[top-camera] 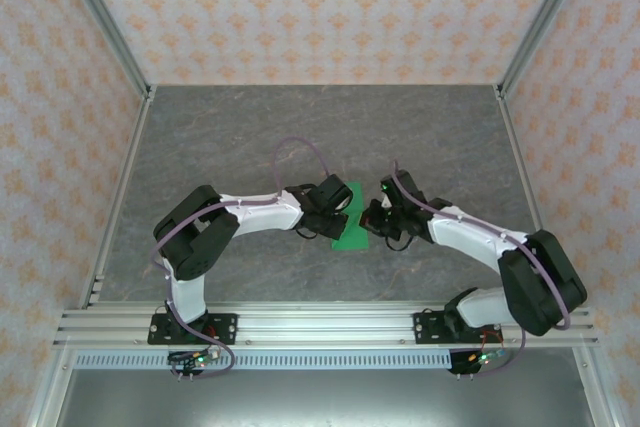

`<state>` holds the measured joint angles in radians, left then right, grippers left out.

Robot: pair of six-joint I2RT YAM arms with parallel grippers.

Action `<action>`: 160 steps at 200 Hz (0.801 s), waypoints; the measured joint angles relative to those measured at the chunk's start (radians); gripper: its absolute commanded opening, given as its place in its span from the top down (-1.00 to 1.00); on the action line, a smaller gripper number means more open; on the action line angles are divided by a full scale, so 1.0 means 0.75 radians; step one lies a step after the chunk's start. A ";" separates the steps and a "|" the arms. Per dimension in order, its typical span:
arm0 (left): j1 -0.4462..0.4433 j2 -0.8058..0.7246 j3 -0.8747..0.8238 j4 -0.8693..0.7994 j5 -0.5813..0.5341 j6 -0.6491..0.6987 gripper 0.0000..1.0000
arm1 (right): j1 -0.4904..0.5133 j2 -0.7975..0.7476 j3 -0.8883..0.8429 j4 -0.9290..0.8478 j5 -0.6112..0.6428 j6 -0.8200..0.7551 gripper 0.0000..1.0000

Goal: Fold a paper plane with a square sheet of paper (fold left side to right side)
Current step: Fold the triangle a second time at the center of the table.

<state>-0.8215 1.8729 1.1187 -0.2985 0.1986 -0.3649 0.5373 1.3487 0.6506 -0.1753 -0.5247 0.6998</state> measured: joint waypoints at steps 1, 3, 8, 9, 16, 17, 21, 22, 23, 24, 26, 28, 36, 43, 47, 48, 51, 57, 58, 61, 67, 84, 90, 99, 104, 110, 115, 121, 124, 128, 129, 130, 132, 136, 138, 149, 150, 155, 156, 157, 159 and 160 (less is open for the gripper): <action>0.000 0.000 0.000 0.000 0.000 0.000 0.80 | -0.001 0.001 0.000 0.005 -0.002 0.002 1.00; 0.000 0.000 0.000 0.000 0.000 0.000 0.80 | -0.002 0.004 -0.001 0.015 -0.006 0.009 1.00; 0.000 0.000 0.000 0.000 0.001 0.000 0.80 | -0.004 0.011 -0.001 0.039 -0.014 0.017 1.00; 0.000 0.000 0.000 0.000 0.001 0.000 0.80 | -0.004 0.013 -0.001 0.043 -0.016 0.019 1.00; 0.000 0.000 0.000 0.000 0.001 0.000 0.80 | -0.004 0.032 -0.001 0.079 -0.032 0.034 1.00; 0.000 0.000 0.000 0.000 0.001 0.000 0.80 | -0.004 0.033 -0.001 0.082 -0.034 0.035 1.00; 0.000 0.000 0.000 0.000 0.001 0.000 0.80 | -0.004 0.047 -0.001 0.104 -0.040 0.044 1.00; 0.000 0.000 0.000 0.000 0.001 0.000 0.80 | -0.004 0.049 -0.001 0.107 -0.041 0.045 1.00; 0.000 0.000 0.000 0.000 0.001 0.000 0.80 | -0.004 0.052 -0.001 0.110 -0.043 0.046 1.00; 0.000 0.000 0.000 -0.001 0.001 0.000 0.80 | -0.004 0.055 -0.001 0.116 -0.045 0.047 1.00; 0.000 0.000 0.000 0.000 0.001 0.000 0.80 | -0.004 0.060 -0.001 0.121 -0.048 0.049 1.00; 0.000 0.000 0.000 0.000 0.001 0.000 0.80 | -0.004 0.066 -0.001 0.130 -0.050 0.054 1.00; 0.000 0.000 0.000 0.000 0.001 0.000 0.80 | -0.004 0.089 -0.001 0.156 -0.061 0.066 1.00; 0.000 0.000 0.000 0.000 0.001 0.000 0.80 | -0.004 0.108 -0.001 0.176 -0.067 0.073 1.00; 0.000 0.000 0.000 0.000 0.001 0.000 0.80 | -0.004 0.116 -0.001 0.186 -0.069 0.077 1.00; 0.000 0.000 0.000 0.000 0.002 0.000 0.80 | -0.004 0.120 -0.001 0.189 -0.069 0.077 1.00; 0.000 0.000 0.000 0.000 0.001 0.000 0.80 | -0.004 0.128 -0.001 0.196 -0.071 0.081 1.00; 0.000 0.000 0.000 0.000 0.001 0.000 0.80 | -0.004 0.143 0.000 0.210 -0.074 0.086 1.00; 0.000 0.000 0.000 0.000 0.001 0.000 0.80 | -0.004 0.145 0.001 0.211 -0.074 0.086 1.00; 0.000 0.000 0.000 0.000 0.001 0.000 0.80 | -0.004 0.152 0.001 0.216 -0.075 0.086 1.00; 0.000 0.000 0.000 -0.001 0.001 0.000 0.80 | -0.004 0.167 0.003 0.225 -0.079 0.090 1.00; 0.000 0.000 0.000 0.000 0.002 0.000 0.80 | -0.004 0.205 0.011 0.243 -0.085 0.096 1.00; 0.000 0.000 0.000 0.000 0.002 0.000 0.80 | -0.004 0.220 0.015 0.248 -0.089 0.100 1.00; 0.000 0.000 0.000 0.000 0.002 0.000 0.80 | -0.004 0.242 0.023 0.258 -0.093 0.101 1.00; 0.000 0.000 0.000 0.000 0.002 0.000 0.80 | -0.004 0.253 0.027 0.264 -0.095 0.101 1.00; 0.000 0.000 0.000 0.000 0.003 0.001 0.80 | -0.004 0.264 0.031 0.272 -0.097 0.101 1.00; 0.000 0.000 0.000 0.000 0.004 0.000 0.80 | -0.004 0.271 0.033 0.277 -0.100 0.101 1.00; 0.003 0.000 0.000 0.000 0.005 0.000 0.80 | -0.004 0.279 0.037 0.282 -0.101 0.102 1.00; 0.004 0.000 0.000 0.000 0.005 0.000 0.80 | -0.004 0.283 0.039 0.285 -0.102 0.102 1.00; 0.005 0.000 0.000 0.000 0.007 0.000 0.80 | -0.004 0.288 0.041 0.287 -0.104 0.101 1.00; 0.005 0.000 0.000 0.000 0.007 0.000 0.80 | -0.004 0.289 0.042 0.287 -0.104 0.102 1.00; 0.005 0.000 0.000 0.000 0.008 0.000 0.80 | -0.004 0.290 0.043 0.288 -0.104 0.102 1.00; 0.005 0.000 0.000 0.000 0.009 0.000 0.80 | -0.004 0.293 0.044 0.288 -0.104 0.101 1.00; 0.006 0.000 0.000 0.000 0.010 0.000 0.80 | -0.004 0.298 0.046 0.291 -0.104 0.101 1.00; 0.006 0.000 0.000 0.000 0.010 0.000 0.80 | -0.004 0.300 0.048 0.293 -0.105 0.101 1.00; 0.006 0.000 0.000 0.000 0.010 0.000 0.80 | -0.004 0.311 0.053 0.296 -0.104 0.101 1.00; 0.006 0.000 0.000 0.000 0.010 0.000 0.80 | -0.004 0.312 0.054 0.296 -0.104 0.101 1.00; 0.006 0.000 0.000 0.000 0.010 0.000 0.80 | -0.004 0.317 0.057 0.296 -0.104 0.100 1.00; 0.006 0.000 0.000 0.000 0.010 0.000 0.80 | -0.004 0.318 0.057 0.296 -0.105 0.100 1.00; 0.006 0.000 0.000 0.000 0.010 0.000 0.80 | -0.004 0.319 0.058 0.296 -0.104 0.100 1.00; 0.006 0.000 0.000 -0.001 0.010 0.000 0.80 | -0.004 0.321 0.058 0.296 -0.104 0.100 1.00; 0.006 0.000 0.000 0.000 0.010 0.001 0.80 | -0.004 0.322 0.059 0.296 -0.104 0.100 1.00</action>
<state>-0.8169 1.8729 1.1187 -0.2985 0.2062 -0.3645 0.5343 1.5906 0.6949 0.0467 -0.6029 0.7750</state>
